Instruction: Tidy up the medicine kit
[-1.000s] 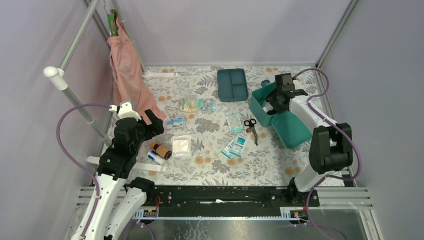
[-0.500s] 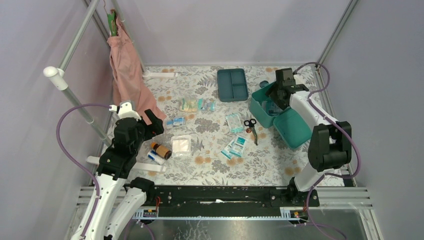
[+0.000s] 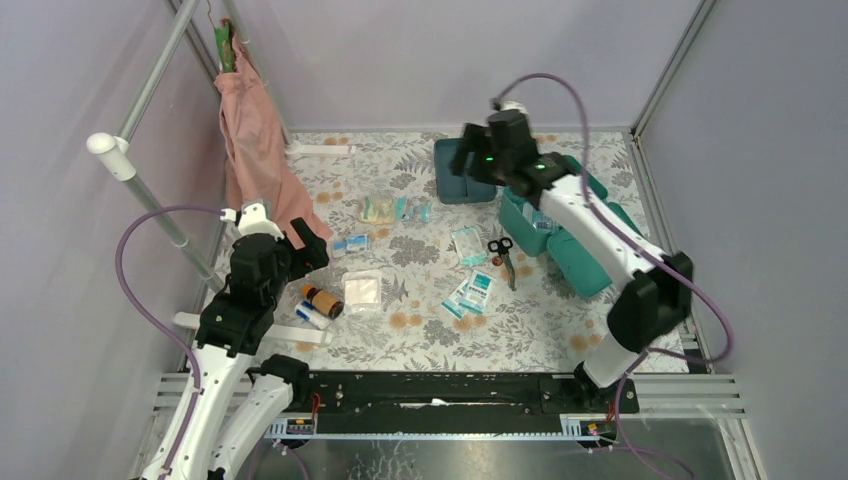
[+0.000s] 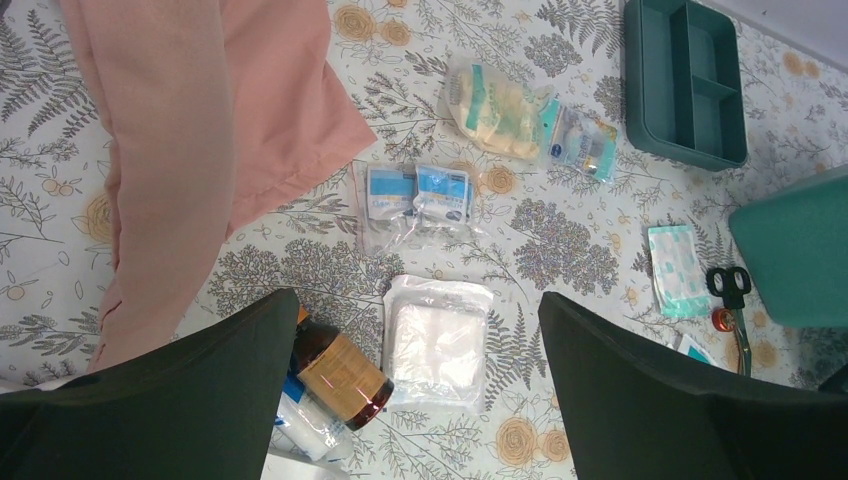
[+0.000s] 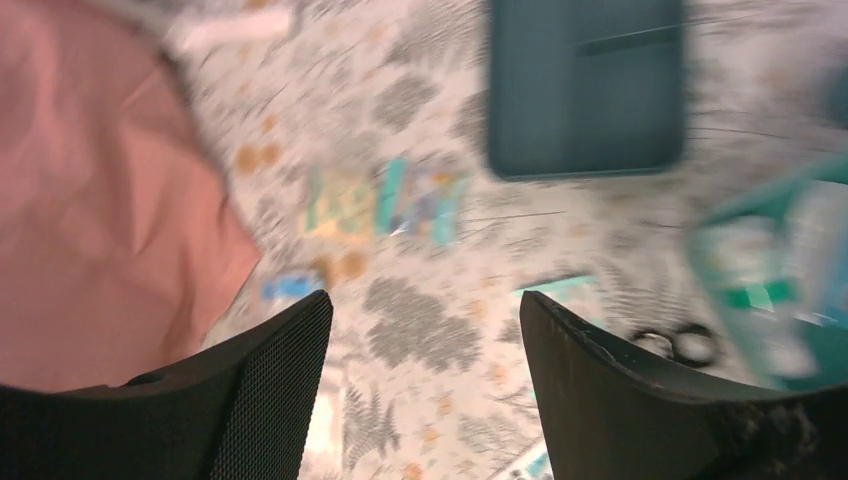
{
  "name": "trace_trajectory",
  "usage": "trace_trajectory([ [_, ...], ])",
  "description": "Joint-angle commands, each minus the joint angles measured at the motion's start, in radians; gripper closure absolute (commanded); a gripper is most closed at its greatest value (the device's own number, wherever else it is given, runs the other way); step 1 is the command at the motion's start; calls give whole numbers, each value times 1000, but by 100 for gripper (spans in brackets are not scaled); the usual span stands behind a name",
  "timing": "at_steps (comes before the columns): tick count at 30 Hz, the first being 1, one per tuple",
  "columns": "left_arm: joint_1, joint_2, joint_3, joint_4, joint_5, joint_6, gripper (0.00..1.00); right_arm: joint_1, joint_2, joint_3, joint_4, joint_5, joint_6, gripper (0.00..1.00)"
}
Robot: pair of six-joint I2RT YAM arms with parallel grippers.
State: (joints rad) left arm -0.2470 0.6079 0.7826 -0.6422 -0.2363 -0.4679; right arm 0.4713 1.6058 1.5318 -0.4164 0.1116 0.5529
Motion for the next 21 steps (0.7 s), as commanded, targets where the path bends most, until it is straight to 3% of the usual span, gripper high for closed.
trace_trajectory([
  [1, 2, -11, -14, 29, -14, 14, 1, 125, 196, 136, 30, -144, -91, 23],
  [12, -1, -6, -14, 29, -6, 16, 1, 218, 664, 522, 50, -237, -23, 26],
  [21, -3, -4, -13, 29, -4, 17, 1, 219, 828, 654, 78, -178, 5, 28],
])
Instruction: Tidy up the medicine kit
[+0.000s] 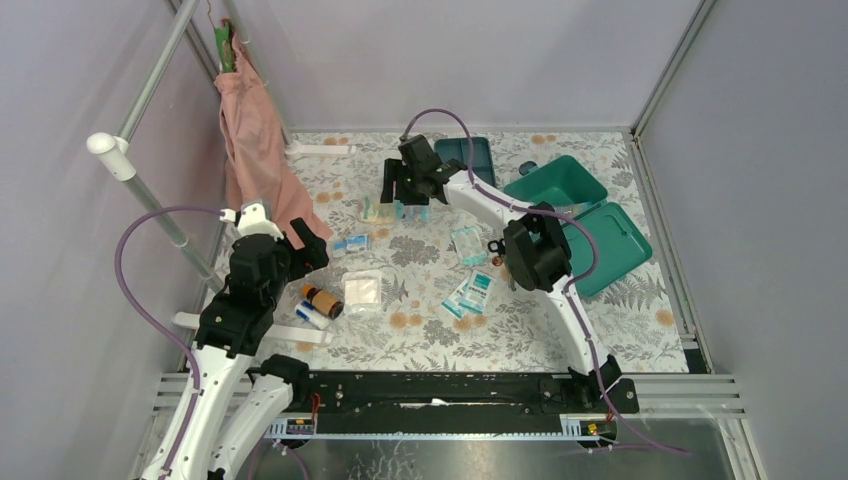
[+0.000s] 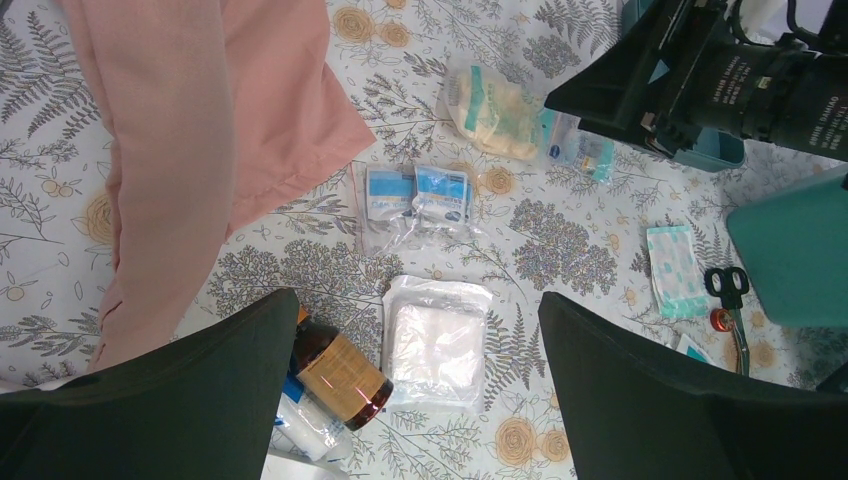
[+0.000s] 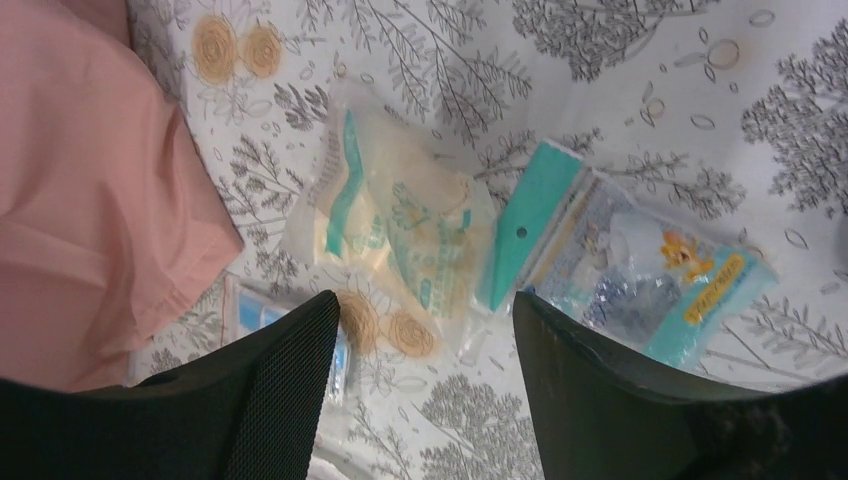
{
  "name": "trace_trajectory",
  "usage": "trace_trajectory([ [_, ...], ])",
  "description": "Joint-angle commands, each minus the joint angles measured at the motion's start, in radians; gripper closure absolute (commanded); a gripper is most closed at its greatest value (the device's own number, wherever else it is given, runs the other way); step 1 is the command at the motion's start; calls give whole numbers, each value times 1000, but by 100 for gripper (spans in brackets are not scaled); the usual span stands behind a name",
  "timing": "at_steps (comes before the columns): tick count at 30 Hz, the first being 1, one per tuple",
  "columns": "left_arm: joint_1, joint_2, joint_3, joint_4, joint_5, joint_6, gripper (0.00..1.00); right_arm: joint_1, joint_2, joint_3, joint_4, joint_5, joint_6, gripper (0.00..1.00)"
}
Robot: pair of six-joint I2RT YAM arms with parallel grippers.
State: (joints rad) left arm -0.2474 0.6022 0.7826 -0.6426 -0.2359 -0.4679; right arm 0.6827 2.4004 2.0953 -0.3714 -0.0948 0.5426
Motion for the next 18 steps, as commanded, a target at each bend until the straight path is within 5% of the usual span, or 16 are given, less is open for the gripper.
trace_trajectory([
  [1, -3, 1, -14, 29, -5, 17, 1, 6, 50, 108, 27, 35, 17, 28],
  [13, -3, 12, -12, 31, -1, 20, 1, 6, 185, 213, 10, 58, 50, 34],
  [18, -2, 8, -14, 35, 2, 23, 1, 6, 192, 209, 23, 39, 62, 47],
])
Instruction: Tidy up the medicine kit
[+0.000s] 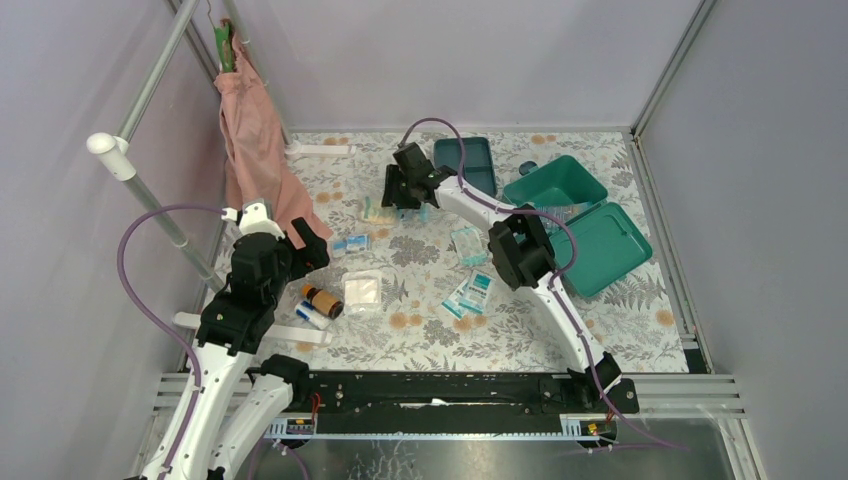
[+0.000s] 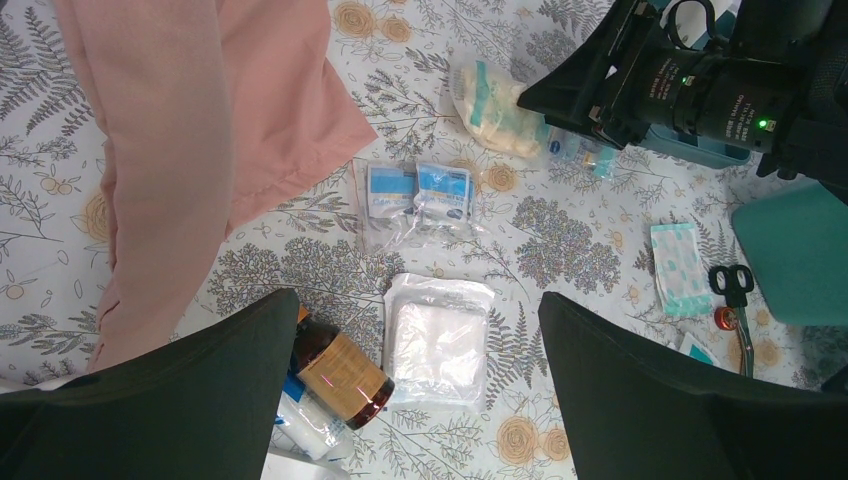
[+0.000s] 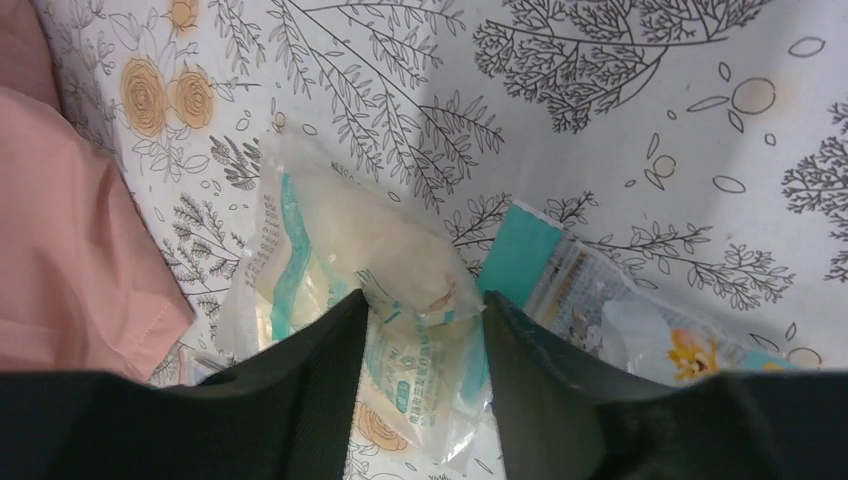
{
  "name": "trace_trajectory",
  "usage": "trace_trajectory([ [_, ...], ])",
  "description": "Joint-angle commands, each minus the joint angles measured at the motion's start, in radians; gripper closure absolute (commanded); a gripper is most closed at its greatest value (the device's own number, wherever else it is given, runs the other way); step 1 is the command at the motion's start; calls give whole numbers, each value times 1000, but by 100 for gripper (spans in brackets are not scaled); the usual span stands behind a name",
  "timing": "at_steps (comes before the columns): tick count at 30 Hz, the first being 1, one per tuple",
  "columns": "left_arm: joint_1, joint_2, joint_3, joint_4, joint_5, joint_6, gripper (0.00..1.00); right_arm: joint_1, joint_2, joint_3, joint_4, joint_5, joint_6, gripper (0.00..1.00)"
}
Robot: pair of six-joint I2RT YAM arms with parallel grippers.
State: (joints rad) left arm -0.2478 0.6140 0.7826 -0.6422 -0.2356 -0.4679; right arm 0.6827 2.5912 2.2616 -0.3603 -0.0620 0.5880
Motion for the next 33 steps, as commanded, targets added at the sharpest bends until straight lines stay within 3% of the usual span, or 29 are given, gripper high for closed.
trace_trajectory([
  [1, -2, -3, -14, 35, 1, 24, 2, 7, -5, 31, 24, 3, 13, 51],
  [9, -2, 4, -14, 36, 5, 26, 1, 6, -118, -89, 132, -8, -14, 81],
  [14, -1, 0, -14, 37, 1, 26, 1, 6, -222, -135, 149, -5, -51, 82],
  [23, -2, 2, -14, 35, -1, 25, 2, -21, -557, -376, 140, 50, -105, 86],
  [29, -2, 3, -15, 36, 2, 25, 1, -204, -897, -742, 97, 55, -168, 92],
  [33, -2, 11, -15, 36, 7, 25, 1, -344, -1112, -883, -13, 162, -260, 93],
])
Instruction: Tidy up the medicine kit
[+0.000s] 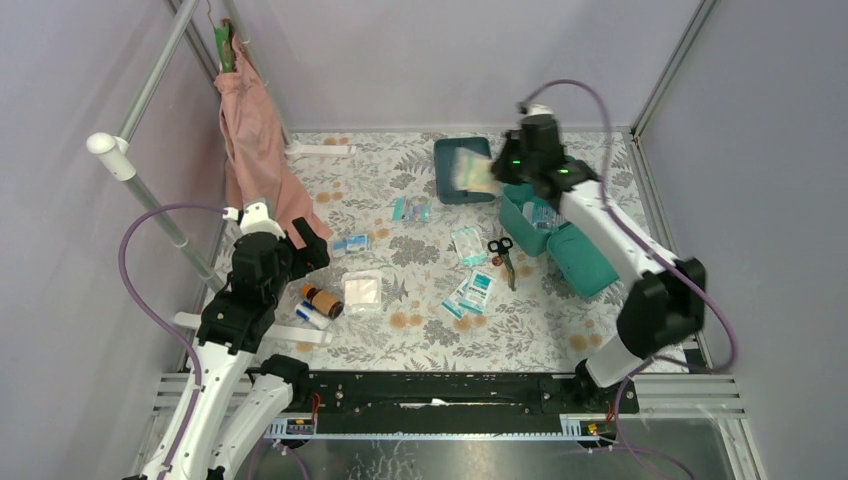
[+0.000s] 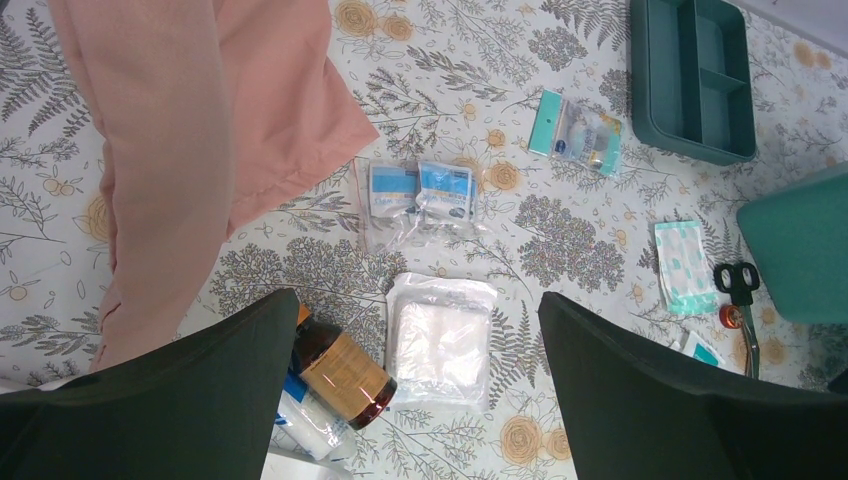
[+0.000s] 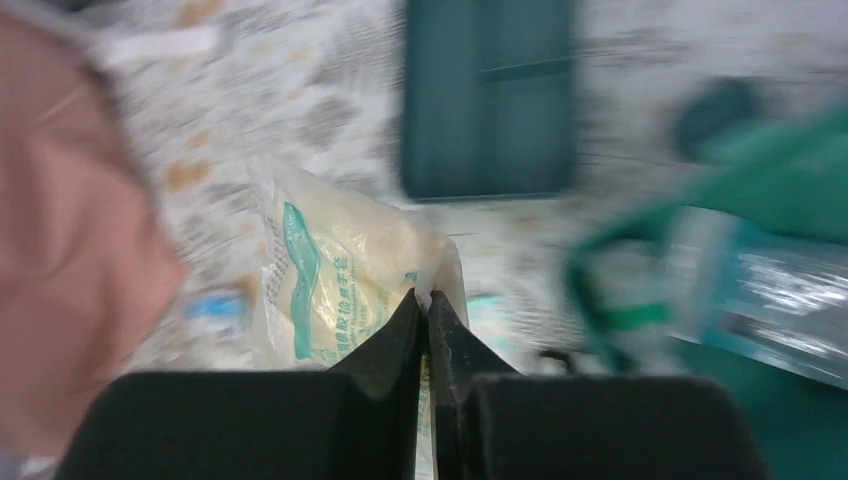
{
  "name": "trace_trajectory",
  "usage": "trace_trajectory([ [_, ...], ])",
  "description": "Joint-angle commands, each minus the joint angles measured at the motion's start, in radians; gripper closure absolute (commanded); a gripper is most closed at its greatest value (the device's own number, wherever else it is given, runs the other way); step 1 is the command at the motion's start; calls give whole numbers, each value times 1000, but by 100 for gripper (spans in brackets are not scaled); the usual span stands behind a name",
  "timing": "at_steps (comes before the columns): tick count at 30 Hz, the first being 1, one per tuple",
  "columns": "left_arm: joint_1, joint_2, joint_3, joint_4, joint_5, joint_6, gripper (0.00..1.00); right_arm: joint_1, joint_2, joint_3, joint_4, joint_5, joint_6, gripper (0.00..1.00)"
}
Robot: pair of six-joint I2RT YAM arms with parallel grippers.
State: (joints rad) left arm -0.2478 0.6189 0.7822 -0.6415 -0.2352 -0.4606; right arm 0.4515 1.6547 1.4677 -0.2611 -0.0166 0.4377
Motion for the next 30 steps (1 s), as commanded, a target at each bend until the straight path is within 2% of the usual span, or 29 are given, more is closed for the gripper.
trace_trajectory([
  [1, -2, 8, -14, 36, 6, 17, 1, -138, -212, -101, -150, 153, -144, 93],
  [4, -2, 14, -14, 37, 8, 16, 1, -180, -273, -107, -278, 285, -238, 92],
  [8, -2, 15, -14, 35, 6, 16, 1, -192, -290, -107, -343, 443, -309, 92],
  [15, -2, 6, -15, 34, 3, 14, 1, -193, -199, -45, -412, 519, -386, 88],
  [26, -2, 10, -15, 34, 0, 13, 1, -186, -33, 32, -372, 355, -532, 83],
  [30, -2, 9, -15, 34, 0, 13, 1, -178, 14, 53, -353, 322, -560, 77],
])
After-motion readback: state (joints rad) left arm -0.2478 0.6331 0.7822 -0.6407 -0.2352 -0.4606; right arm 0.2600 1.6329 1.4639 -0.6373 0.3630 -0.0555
